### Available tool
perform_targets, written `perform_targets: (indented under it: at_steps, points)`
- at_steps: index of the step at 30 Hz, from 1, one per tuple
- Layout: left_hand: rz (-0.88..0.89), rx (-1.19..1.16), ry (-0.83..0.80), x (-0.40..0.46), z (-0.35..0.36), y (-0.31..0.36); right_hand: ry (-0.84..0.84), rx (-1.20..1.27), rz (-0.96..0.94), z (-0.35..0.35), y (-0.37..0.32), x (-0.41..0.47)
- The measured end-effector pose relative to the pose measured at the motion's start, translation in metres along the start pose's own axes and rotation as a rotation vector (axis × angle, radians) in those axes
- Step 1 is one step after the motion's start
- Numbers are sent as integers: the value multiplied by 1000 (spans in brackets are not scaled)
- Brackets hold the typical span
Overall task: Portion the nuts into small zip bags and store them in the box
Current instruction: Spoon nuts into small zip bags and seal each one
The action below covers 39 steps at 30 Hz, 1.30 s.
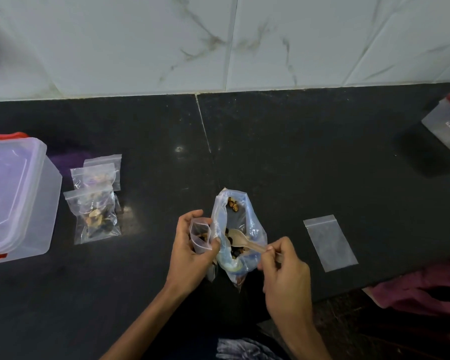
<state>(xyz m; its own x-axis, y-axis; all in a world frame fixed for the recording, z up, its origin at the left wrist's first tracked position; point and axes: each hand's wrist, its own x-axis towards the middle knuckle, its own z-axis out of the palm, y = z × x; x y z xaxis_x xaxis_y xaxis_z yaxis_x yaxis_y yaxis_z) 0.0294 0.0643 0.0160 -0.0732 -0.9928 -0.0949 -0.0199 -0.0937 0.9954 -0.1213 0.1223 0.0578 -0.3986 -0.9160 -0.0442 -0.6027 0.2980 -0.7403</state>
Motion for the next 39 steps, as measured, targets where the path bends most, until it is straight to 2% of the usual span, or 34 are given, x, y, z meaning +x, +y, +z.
perform_targets:
  at_steps: [5,7,9,14,19,34,39]
  points:
    - [2,9,10,-2,2,1,-192,-86,-109,2,-18,-13]
    - [-3,5,13,-3,4,1,-209,-105,-97,3,-19,-15]
    - [-6,14,14,-3,4,0,-153,-2,-12,6,-14,-13]
    - [-9,27,-17,-4,3,0,-62,438,351,15,-7,-3]
    - [4,34,-25,-4,1,1,-25,662,504,19,-12,-5]
    - [42,12,75,-1,-5,4,78,627,417,12,2,-11]
    - [112,41,108,-3,-3,12,145,633,247,1,1,-17]
